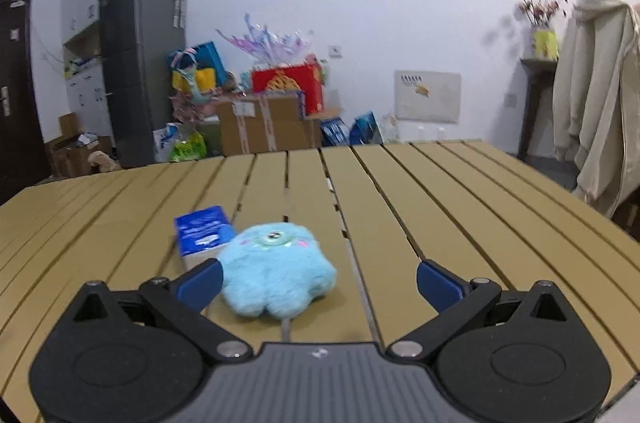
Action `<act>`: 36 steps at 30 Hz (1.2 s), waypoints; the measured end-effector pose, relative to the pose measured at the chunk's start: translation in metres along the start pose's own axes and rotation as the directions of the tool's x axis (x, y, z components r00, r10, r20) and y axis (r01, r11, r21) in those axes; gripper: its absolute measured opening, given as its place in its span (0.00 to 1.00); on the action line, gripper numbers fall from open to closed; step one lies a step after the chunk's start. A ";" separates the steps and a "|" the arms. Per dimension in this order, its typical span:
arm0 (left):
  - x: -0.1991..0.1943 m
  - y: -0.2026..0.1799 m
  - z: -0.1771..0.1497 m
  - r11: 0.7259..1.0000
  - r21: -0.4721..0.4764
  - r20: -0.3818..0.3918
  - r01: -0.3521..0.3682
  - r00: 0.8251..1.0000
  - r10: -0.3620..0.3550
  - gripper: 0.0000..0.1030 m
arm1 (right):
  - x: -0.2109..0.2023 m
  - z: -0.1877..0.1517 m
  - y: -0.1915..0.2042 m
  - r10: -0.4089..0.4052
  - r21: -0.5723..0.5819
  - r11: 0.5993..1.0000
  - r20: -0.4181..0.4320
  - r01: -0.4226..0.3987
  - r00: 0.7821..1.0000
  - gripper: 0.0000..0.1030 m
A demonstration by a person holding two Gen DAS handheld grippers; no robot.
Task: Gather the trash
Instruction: 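Close right gripper on the light blue monster plush, then lift the monster plush with right gripper while left gripper closes on the blue tissue packet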
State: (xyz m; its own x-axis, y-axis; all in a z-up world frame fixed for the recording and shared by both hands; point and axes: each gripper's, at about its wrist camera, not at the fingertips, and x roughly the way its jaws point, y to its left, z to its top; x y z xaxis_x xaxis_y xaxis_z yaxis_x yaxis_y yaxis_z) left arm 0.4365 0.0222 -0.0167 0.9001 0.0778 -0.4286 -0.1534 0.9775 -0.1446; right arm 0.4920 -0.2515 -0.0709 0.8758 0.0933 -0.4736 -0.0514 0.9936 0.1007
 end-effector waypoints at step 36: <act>0.134 -0.113 0.003 1.000 0.017 -0.242 -0.008 0.970 0.012 1.00 | 0.047 0.008 -0.050 0.001 0.159 0.987 0.002 -0.001 1.000 0.80</act>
State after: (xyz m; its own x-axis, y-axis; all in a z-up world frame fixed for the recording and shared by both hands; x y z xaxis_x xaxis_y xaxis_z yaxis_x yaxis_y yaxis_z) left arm 0.5761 -0.0771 -0.0551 0.7727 0.0399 -0.6335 -0.1538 0.9801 -0.1259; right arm 0.5393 -0.2972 -0.0909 0.8769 0.0940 -0.4714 0.0243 0.9708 0.2387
